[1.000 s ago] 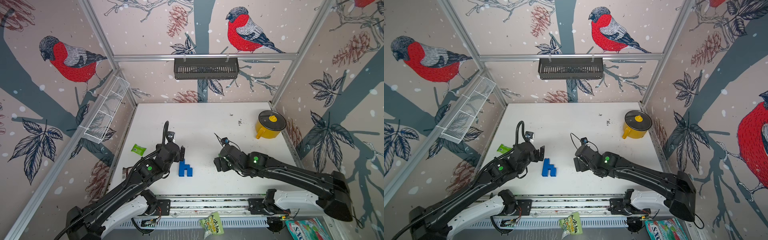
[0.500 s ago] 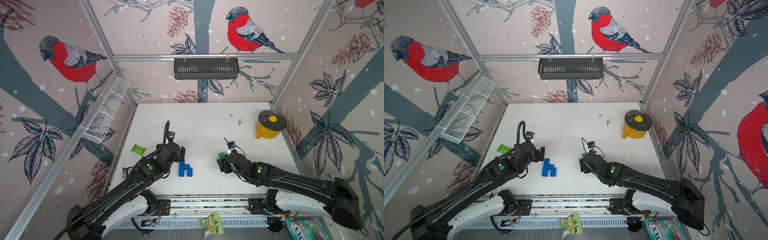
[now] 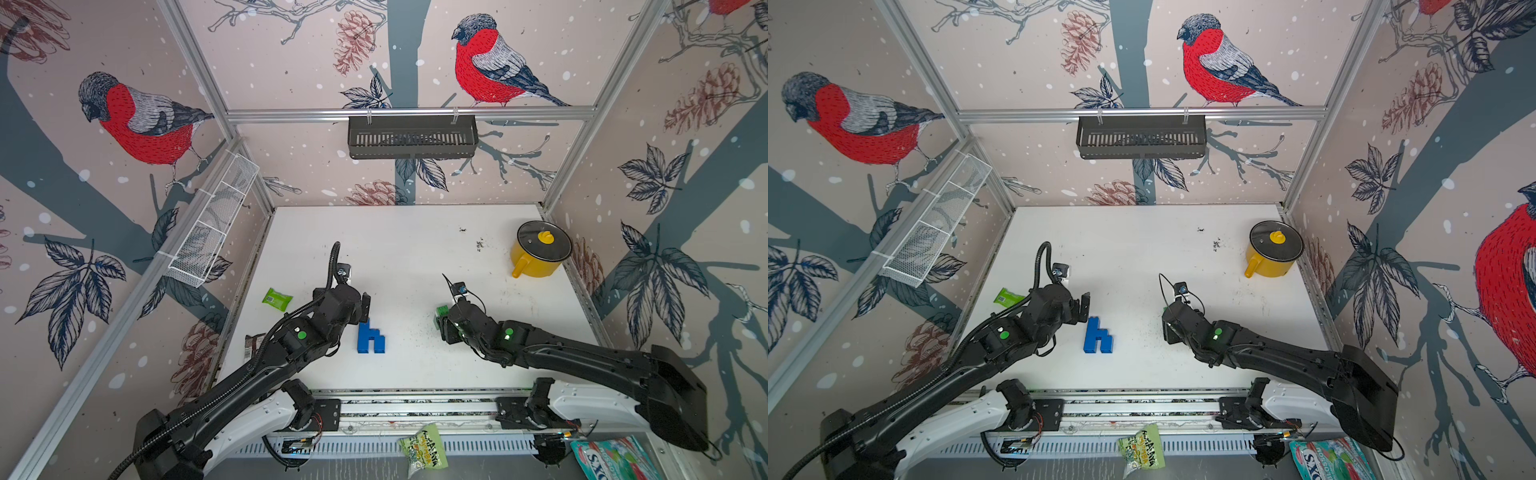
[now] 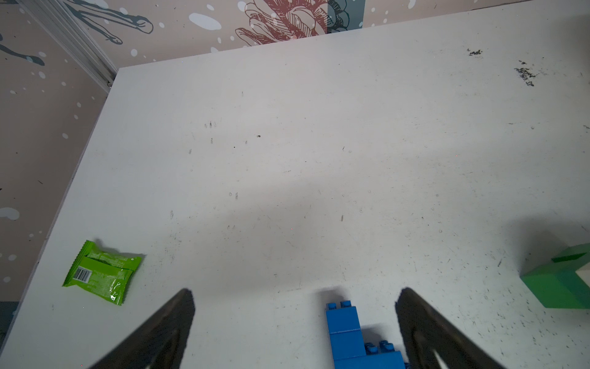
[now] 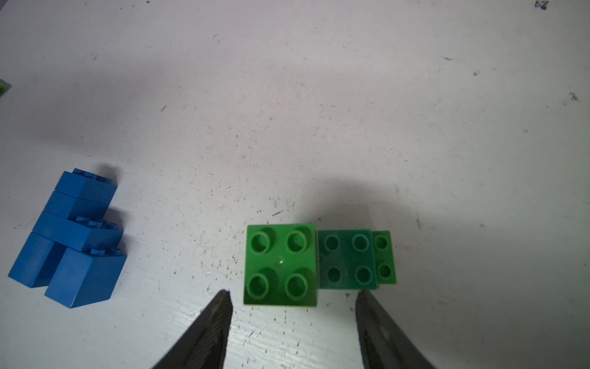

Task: Assemble the letter h with lego
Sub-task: Pick up the lego brick from the center of the board.

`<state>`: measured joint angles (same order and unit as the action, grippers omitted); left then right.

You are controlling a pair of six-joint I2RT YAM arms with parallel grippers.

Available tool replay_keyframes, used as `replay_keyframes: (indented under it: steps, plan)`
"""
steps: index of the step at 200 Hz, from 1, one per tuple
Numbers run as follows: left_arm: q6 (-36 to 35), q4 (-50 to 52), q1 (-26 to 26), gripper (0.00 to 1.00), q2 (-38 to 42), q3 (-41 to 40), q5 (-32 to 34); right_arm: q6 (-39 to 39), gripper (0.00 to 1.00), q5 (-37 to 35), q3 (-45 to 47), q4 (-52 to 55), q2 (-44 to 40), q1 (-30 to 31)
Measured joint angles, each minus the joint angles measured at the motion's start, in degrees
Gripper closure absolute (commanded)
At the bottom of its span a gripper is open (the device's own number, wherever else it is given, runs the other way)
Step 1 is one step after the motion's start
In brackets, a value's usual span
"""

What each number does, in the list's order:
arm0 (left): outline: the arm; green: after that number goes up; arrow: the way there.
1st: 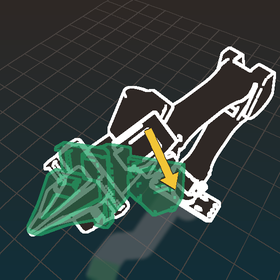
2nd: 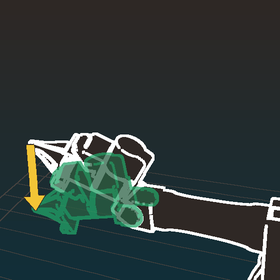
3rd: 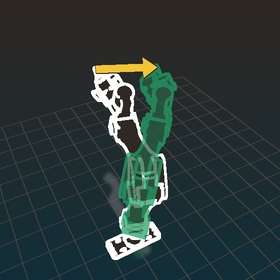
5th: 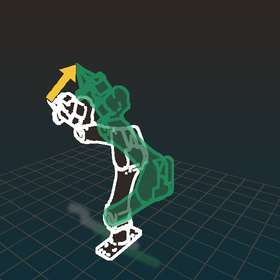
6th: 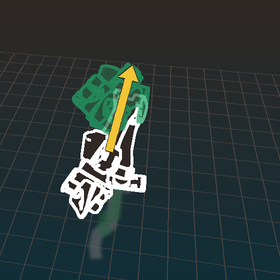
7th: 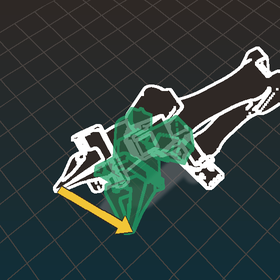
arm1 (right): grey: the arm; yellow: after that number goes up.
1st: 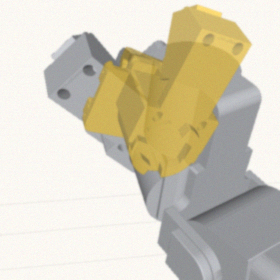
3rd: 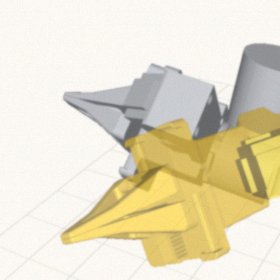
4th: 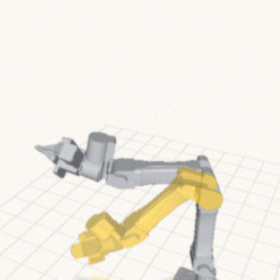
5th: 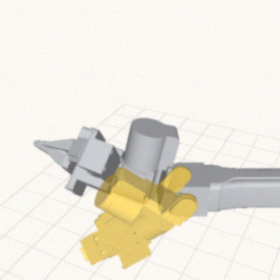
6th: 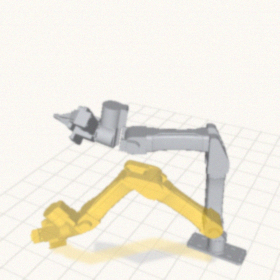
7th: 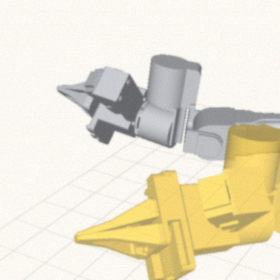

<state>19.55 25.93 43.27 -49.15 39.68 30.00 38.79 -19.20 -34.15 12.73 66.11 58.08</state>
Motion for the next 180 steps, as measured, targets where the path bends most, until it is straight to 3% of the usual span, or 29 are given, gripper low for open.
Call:
replay_keyframes:
  steps: [180]
  plan:
    - [0.00, 0.00, 0.00, 0.02, 0.00, 0.00, 0.00, -2.71, 0.57, -1.53, -1.95, -0.79, 3.63, 0.48]
